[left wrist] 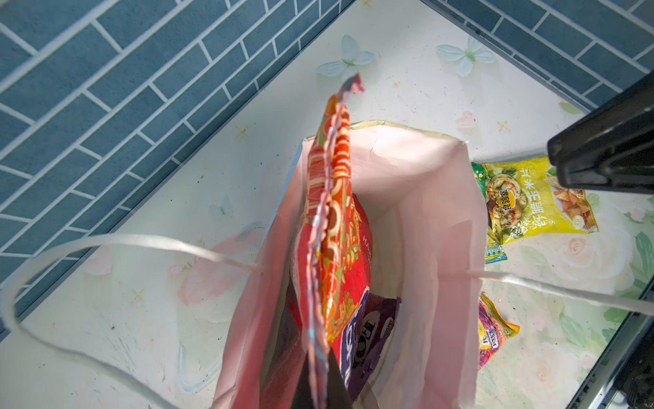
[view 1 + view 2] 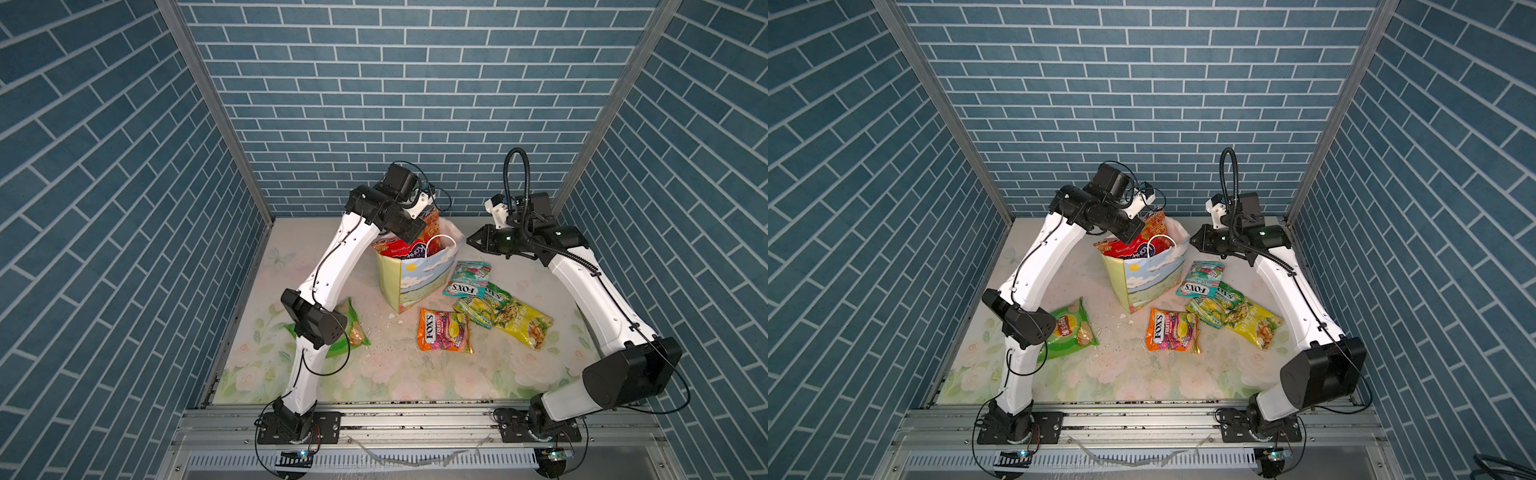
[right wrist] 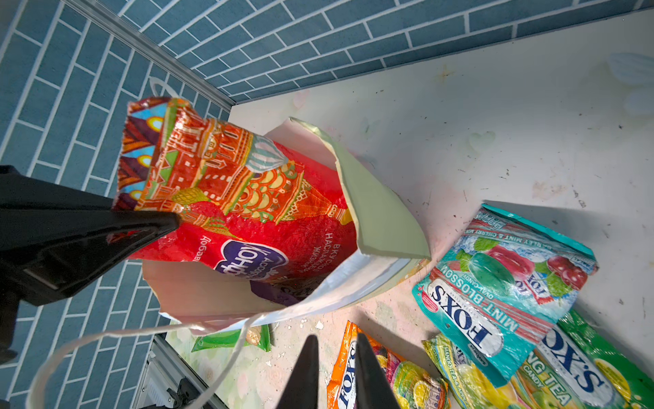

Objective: Take the snacks out of the paper bag
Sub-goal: Pick up the snack from the paper bag.

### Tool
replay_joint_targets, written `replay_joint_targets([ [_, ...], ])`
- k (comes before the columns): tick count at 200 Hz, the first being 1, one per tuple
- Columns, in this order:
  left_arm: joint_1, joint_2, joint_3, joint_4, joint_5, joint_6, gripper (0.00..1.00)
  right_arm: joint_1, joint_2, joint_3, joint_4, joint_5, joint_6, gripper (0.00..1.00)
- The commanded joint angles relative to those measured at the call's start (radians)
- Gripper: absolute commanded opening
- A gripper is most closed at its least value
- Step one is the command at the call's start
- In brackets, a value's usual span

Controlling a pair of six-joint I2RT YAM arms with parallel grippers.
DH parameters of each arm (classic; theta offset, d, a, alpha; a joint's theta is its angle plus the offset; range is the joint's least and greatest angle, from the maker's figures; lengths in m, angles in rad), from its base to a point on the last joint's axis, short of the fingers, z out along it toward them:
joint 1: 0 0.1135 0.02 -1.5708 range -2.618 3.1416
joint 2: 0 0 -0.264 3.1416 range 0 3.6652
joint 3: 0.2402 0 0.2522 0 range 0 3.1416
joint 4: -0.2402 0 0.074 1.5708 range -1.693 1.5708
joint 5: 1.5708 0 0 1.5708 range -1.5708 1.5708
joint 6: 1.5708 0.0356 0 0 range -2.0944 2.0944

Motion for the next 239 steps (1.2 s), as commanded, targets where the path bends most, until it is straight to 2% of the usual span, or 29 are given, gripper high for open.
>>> replay_joint_targets([
  [1,-0.003,-0.081,0.055,0.133,-0.005,-0.009,0.0,0.005,0.015,0.028,-0.008,0.01,-0.022,0.2],
  [177,-0.002,-0.198,0.062,0.204,-0.037,-0.018,0.0,0.03,-0.009,0.017,-0.011,0.023,-0.018,0.18],
  [239,-0.002,-0.249,0.057,0.281,-0.069,0.011,0.0,0.038,-0.026,0.006,-0.009,0.027,-0.016,0.18],
])
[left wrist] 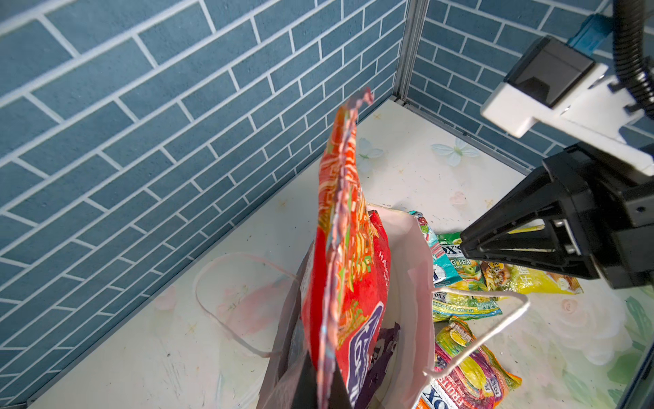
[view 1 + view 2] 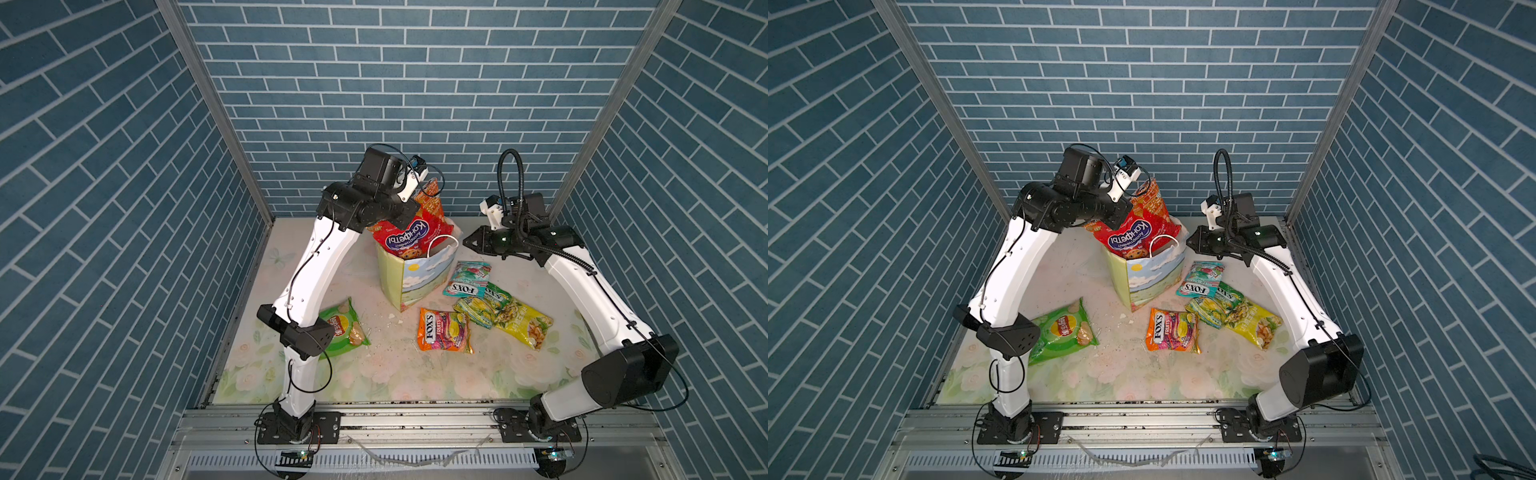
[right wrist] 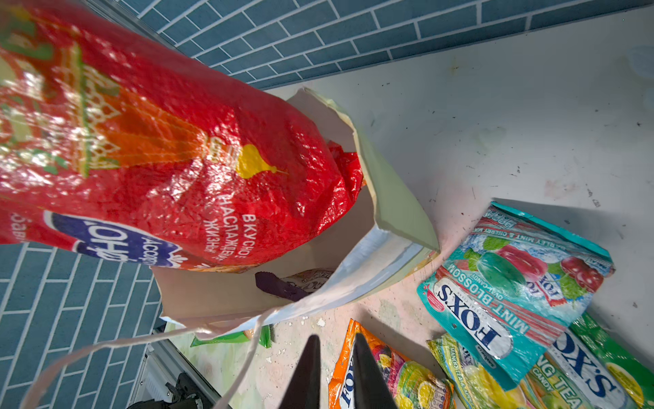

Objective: Take the snacks out of the paper bag
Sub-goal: Pick up the snack from the paper bag.

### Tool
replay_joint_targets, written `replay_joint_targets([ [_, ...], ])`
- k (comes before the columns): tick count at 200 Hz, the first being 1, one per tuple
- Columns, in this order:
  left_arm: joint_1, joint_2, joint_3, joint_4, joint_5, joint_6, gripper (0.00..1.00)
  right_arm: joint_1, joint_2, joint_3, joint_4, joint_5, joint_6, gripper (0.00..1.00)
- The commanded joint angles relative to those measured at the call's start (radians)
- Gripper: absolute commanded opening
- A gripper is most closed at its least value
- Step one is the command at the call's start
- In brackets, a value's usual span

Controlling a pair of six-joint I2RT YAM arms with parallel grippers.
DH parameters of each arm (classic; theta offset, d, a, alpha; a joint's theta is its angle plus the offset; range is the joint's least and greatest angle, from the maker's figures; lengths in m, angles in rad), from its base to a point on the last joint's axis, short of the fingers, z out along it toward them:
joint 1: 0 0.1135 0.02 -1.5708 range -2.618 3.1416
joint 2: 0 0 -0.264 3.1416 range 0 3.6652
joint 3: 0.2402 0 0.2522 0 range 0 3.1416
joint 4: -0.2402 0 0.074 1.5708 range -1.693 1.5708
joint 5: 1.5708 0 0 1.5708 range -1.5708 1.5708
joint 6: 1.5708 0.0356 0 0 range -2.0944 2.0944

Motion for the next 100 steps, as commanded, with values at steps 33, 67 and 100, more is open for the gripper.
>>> replay_joint_targets([
  [33,-0.002,-0.116,0.039,0.193,-0.036,0.032,0.01,0.014,-0.041,-0.003,-0.009,0.017,-0.014,0.18],
  [67,-0.003,-0.139,0.038,0.215,-0.055,0.053,0.01,0.02,-0.039,0.003,-0.011,0.017,-0.012,0.18],
  [100,-0.002,-0.158,0.039,0.224,-0.067,0.069,0.01,0.031,-0.036,0.011,-0.011,0.02,-0.009,0.18],
])
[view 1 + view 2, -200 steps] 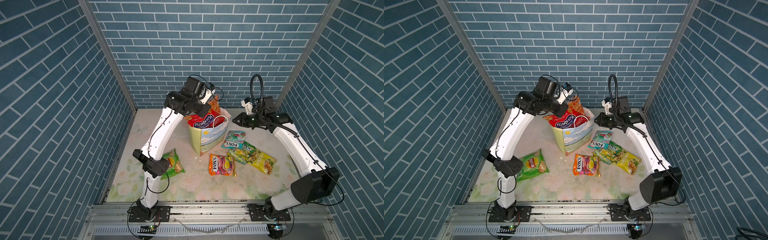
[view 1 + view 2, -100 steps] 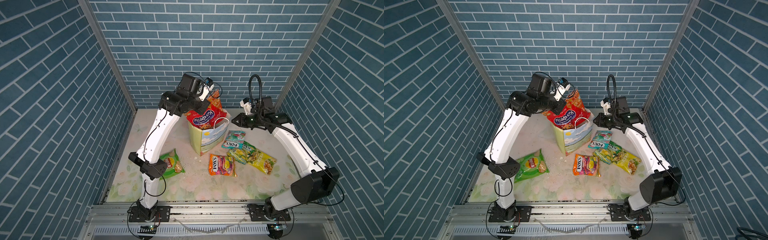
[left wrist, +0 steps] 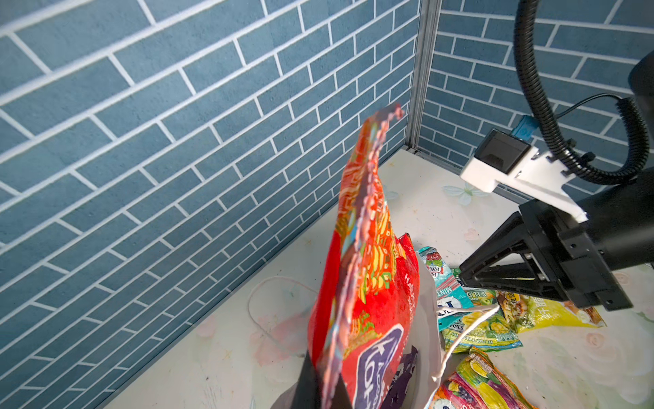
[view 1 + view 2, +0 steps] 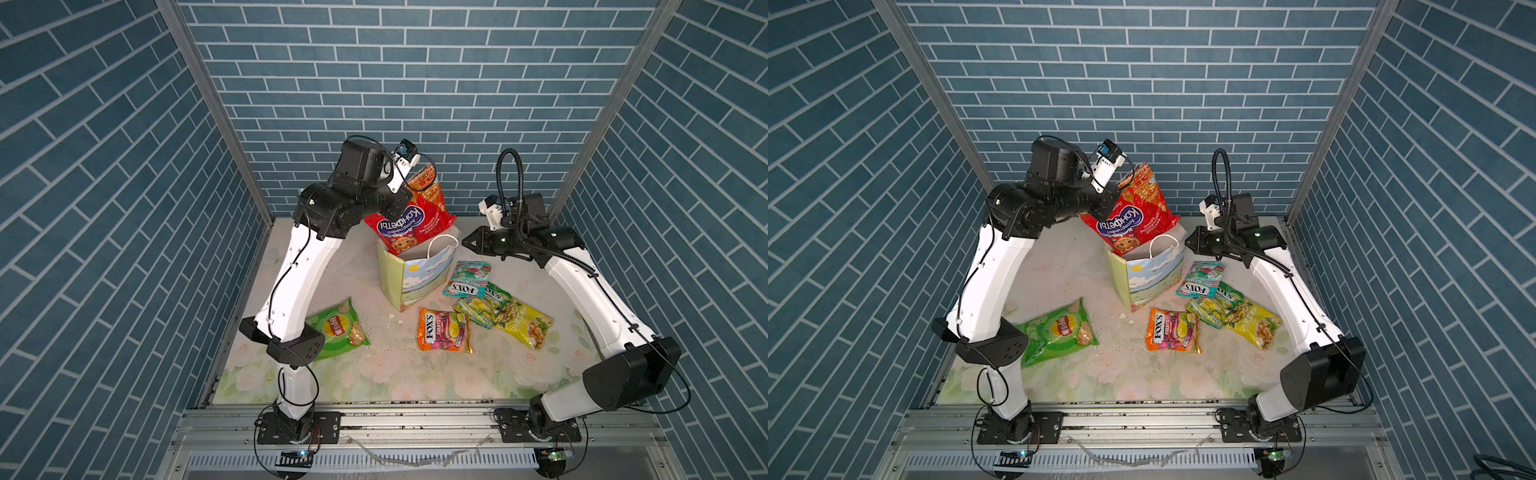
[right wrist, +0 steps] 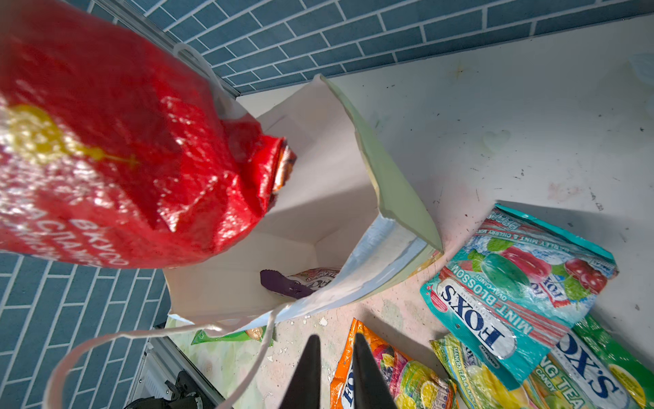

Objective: Take the snacks out of the paper bag
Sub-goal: Pick up the snack from the paper bag, then place the snack at the middle-left of the table.

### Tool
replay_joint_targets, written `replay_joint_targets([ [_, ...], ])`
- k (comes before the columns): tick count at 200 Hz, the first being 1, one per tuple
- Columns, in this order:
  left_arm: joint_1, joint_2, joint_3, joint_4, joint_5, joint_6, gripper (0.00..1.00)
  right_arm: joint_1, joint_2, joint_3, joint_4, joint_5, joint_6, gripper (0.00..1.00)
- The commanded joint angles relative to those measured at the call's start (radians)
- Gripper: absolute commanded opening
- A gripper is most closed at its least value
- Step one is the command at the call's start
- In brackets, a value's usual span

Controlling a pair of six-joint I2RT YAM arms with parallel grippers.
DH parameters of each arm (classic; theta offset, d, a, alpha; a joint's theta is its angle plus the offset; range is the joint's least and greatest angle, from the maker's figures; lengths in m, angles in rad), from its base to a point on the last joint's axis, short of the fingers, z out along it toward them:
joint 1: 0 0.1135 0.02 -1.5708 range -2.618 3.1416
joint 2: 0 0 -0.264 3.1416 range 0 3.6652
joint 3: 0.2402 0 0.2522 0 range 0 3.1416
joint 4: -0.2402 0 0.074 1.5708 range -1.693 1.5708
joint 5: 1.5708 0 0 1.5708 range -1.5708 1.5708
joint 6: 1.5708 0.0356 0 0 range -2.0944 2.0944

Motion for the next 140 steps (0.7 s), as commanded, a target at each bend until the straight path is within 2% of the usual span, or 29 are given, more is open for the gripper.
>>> replay_joint_targets([
  [1,-0.002,-0.062,0.039,0.161,-0.021,0.021,0.01,0.012,-0.024,0.012,-0.011,0.011,-0.009,0.18],
  [140,-0.002,-0.209,-0.032,0.215,-0.15,0.12,0.01,0.047,-0.006,0.035,-0.01,0.025,-0.005,0.18],
])
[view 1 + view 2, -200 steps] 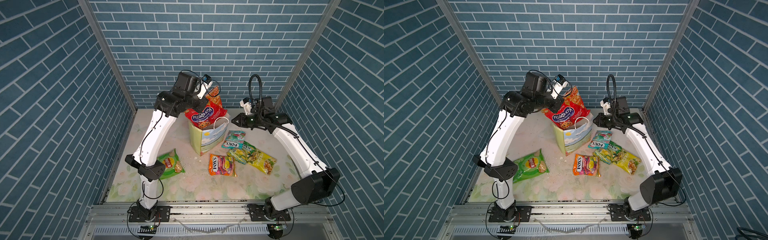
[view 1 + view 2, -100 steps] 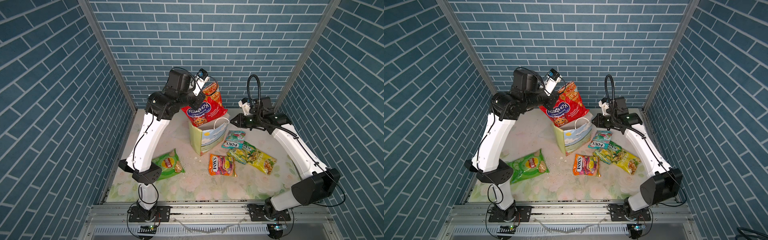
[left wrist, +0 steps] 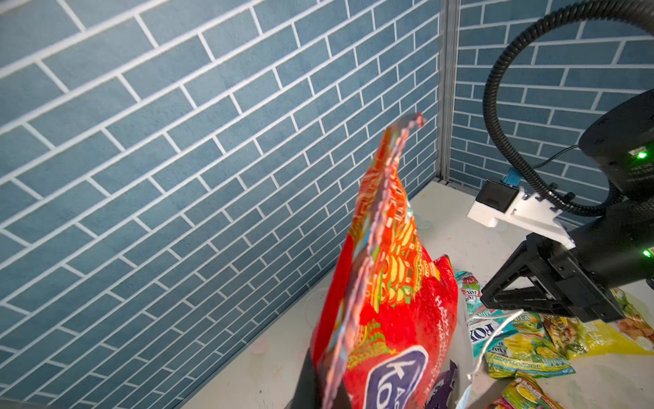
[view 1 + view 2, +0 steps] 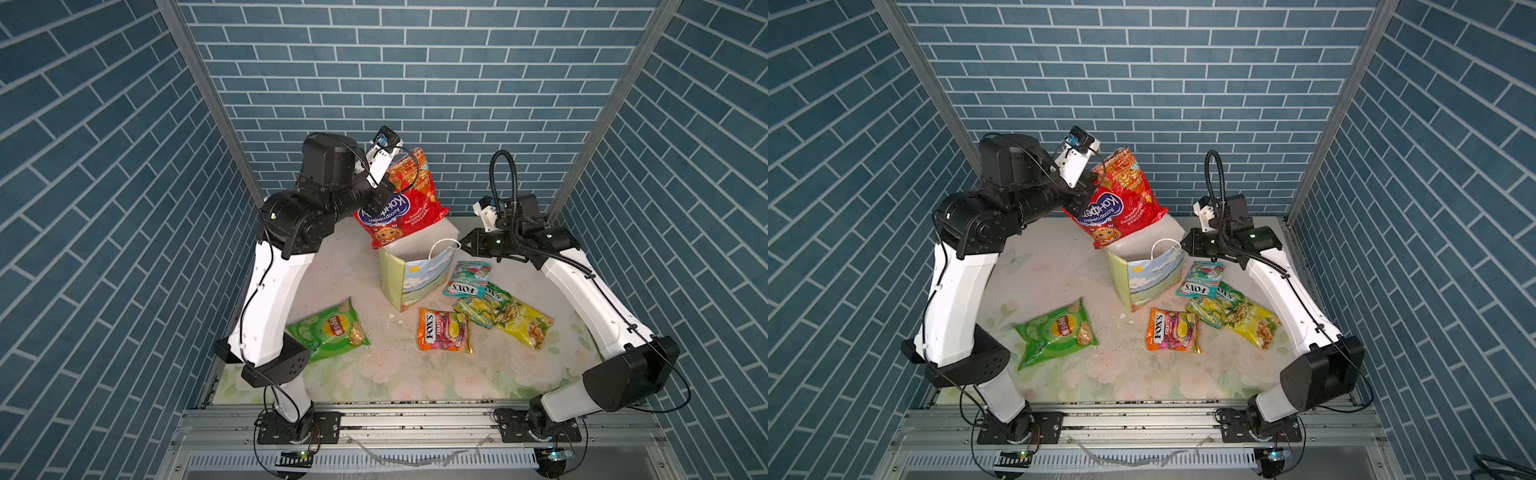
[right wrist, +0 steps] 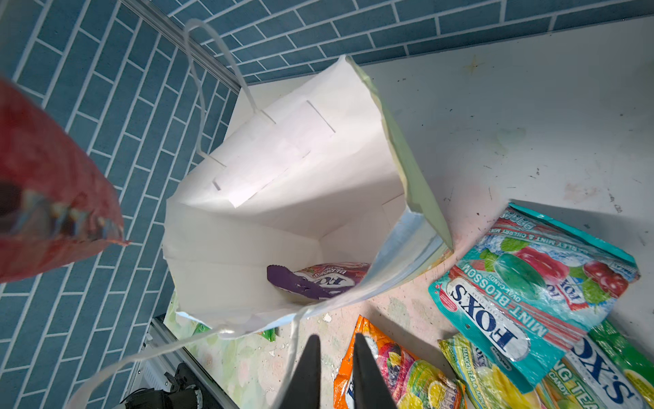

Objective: Take the snacks out of the paper bag
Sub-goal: Place the snack at the middle-left of the table.

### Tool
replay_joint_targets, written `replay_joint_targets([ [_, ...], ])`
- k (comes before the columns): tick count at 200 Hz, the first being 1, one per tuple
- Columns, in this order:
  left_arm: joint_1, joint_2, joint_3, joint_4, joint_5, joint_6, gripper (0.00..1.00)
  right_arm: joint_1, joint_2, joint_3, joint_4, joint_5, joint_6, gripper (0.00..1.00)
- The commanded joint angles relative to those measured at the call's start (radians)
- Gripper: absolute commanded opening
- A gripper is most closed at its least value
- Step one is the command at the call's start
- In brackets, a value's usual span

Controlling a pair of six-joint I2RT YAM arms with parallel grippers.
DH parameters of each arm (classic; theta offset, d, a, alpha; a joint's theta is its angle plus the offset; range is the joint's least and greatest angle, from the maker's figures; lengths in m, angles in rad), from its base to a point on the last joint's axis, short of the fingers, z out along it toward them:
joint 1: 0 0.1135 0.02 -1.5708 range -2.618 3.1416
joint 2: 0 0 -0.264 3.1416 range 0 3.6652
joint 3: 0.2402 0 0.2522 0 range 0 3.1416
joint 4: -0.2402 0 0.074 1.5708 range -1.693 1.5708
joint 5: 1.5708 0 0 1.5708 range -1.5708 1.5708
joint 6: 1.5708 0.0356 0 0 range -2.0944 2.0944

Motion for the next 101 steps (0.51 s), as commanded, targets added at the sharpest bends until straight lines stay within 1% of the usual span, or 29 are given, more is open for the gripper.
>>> replay_joint_targets([
  [1,-0.003,-0.065,-0.008,0.167,-0.051,0.026,0.01,0.008,-0.005,0.035,-0.009,0.009,-0.006,0.18],
  [101,-0.002,-0.163,-0.115,0.151,-0.175,0.051,0.01,0.013,0.009,0.057,-0.023,0.007,-0.018,0.18],
])
